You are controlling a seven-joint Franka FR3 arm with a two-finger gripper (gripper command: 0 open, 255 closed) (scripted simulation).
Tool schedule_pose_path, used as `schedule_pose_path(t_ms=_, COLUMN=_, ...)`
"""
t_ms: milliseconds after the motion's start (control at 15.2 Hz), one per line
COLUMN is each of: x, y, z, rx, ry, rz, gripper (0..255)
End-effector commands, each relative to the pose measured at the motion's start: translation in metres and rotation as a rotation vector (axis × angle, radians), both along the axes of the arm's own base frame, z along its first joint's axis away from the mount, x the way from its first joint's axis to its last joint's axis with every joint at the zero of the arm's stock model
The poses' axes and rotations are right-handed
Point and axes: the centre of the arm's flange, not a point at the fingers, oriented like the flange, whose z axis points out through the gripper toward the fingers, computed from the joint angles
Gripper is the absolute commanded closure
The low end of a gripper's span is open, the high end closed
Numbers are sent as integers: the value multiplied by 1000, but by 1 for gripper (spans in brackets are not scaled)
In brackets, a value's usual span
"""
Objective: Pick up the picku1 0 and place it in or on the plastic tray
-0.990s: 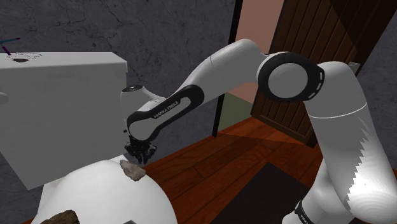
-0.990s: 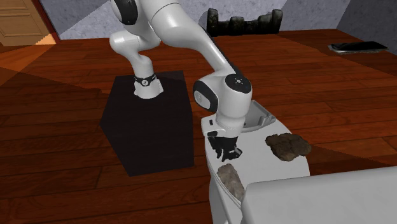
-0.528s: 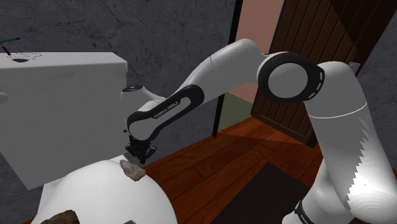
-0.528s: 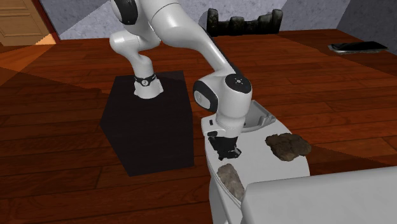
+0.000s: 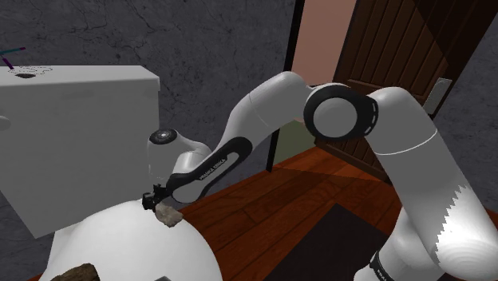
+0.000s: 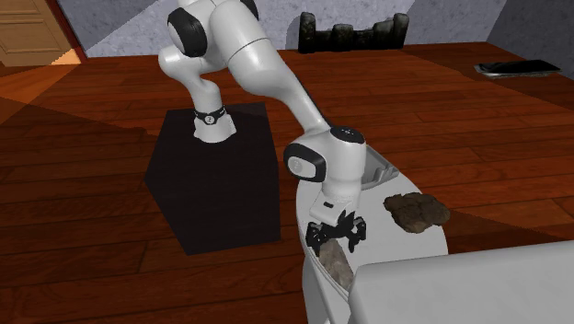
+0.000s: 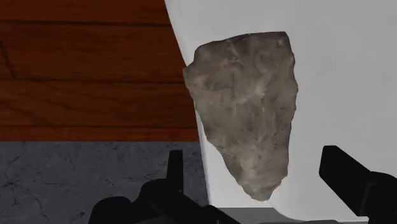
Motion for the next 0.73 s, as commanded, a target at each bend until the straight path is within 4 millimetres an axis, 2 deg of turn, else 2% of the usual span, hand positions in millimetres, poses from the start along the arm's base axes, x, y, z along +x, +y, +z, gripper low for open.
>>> schedule_pose_path(t_ms=0, x=3, y=6, z=-15, rx=-23, ry=-41, rz=164, gripper=0)
schedule_pose_path(t_ms=396, x=12, y=6, z=-45, rx=-23, ry=-41, rz=164, gripper=0)
schedule_pose_path(t_ms=660, x=13, y=6, z=-48, rx=-23, ry=-41, rz=164, gripper=0)
